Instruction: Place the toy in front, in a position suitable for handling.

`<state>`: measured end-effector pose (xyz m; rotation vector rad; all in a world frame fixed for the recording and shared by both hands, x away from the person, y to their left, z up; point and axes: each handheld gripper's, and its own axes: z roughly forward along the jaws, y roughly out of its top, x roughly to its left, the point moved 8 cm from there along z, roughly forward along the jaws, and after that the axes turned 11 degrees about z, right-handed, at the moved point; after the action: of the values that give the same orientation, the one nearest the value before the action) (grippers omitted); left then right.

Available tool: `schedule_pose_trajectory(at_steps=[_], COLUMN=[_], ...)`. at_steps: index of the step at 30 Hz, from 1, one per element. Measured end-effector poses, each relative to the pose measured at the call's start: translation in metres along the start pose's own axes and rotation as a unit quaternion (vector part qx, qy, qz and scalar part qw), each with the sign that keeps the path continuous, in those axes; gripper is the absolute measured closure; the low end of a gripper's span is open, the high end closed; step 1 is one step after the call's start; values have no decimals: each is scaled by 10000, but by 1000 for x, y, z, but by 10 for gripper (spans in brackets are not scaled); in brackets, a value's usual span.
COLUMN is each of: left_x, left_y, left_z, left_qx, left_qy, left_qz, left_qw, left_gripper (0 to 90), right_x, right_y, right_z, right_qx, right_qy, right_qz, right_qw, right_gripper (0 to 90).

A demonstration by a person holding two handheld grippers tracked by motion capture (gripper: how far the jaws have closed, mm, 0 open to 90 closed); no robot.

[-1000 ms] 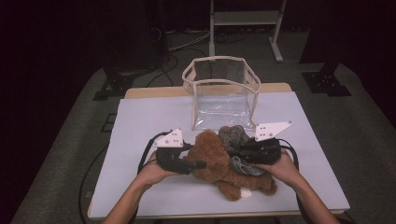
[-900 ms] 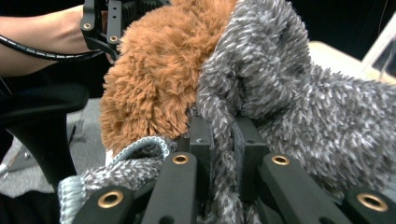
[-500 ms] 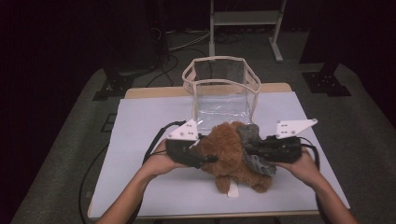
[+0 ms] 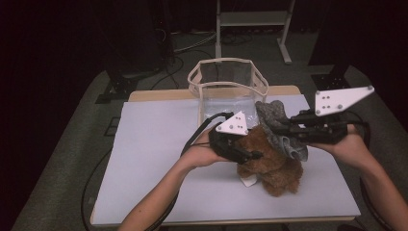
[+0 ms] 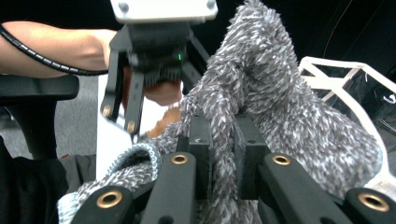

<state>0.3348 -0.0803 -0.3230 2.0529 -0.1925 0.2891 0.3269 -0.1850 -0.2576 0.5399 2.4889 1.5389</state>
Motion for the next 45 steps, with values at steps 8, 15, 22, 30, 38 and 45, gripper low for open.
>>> schedule_pose_trajectory(at_steps=[8,15,22,30,38,45], left_x=[1,-1,2,4,4,21], left_y=[8,-1,-23,-3,21,1], left_z=[17,2,-3,9,36,8], left_qx=[9,-183,-245,-273,-204,-185], left_qy=[-100,136,141,101,0,192], left_qz=[98,43,-257,-81,106,-223], left_qw=[9999,9997,9993,9995,9997,9994], left_gripper=[284,232,397,406,249,205], right_x=[-16,-19,-22,-10,-25,-45], right_y=[-19,-37,-46,-14,-36,-47], right_z=[7,3,11,12,-12,-24], right_qx=[756,598,765,636,833,893], right_qy=[-130,-61,-121,-96,-315,-560], right_qz=[162,320,363,-23,208,467], right_qw=[9969,9977,9963,9979,9958,9933], right_gripper=[798,799,797,795,808,810])
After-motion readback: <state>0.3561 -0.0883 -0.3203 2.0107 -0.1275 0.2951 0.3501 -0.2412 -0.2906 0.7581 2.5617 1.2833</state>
